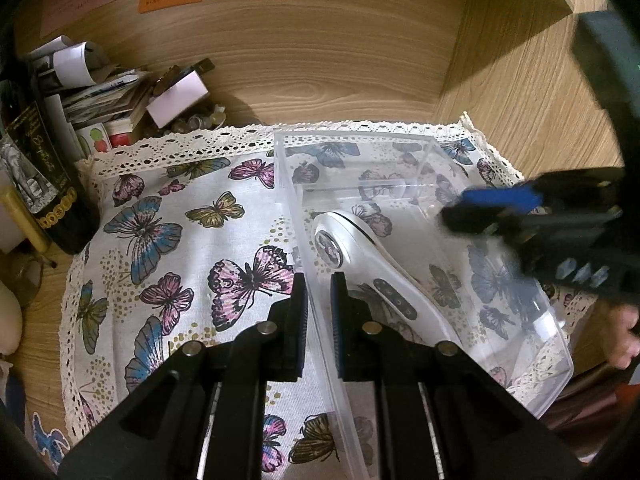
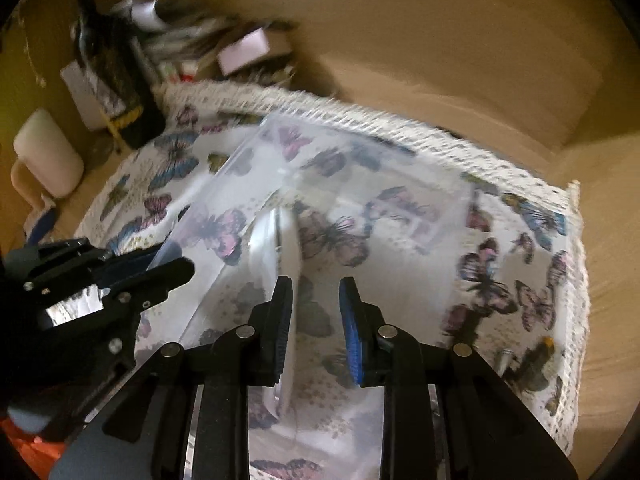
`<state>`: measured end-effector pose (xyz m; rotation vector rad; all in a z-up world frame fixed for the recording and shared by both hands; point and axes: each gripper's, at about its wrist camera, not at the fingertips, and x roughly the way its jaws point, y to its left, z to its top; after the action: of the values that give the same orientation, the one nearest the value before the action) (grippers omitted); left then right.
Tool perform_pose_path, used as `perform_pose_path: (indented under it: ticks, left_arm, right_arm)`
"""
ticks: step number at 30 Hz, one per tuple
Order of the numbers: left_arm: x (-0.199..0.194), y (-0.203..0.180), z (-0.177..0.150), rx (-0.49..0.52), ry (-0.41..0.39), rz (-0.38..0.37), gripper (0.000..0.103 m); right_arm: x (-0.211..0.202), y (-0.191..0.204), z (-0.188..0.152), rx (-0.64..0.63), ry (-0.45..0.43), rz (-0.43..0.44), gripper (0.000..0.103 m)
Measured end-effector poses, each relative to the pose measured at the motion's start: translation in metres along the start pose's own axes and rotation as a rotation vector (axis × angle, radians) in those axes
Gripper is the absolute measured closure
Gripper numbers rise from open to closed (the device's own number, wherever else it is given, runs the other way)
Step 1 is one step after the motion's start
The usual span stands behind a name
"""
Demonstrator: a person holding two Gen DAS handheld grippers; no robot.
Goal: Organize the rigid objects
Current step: 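Carry the white device into the clear box and open the right tool, then grasp the black box with orange top with the right tool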
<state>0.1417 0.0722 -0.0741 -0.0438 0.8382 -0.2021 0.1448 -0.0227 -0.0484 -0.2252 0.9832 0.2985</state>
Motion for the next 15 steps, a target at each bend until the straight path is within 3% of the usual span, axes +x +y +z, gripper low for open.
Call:
perform_pose_path:
  ticks: [8,15]
  left_arm:
    - [0.0,0.0,-0.001,0.004,0.006,0.006,0.092]
    - [0.0,-0.001,-0.001,0.005,0.007,0.005,0.092]
  right_arm:
    - [-0.053,-0.049,-0.016,0.13,-0.162,-0.138,0.061]
    - [-0.052,-0.106,-0.042,0.288,-0.124,-0.252,0.055]
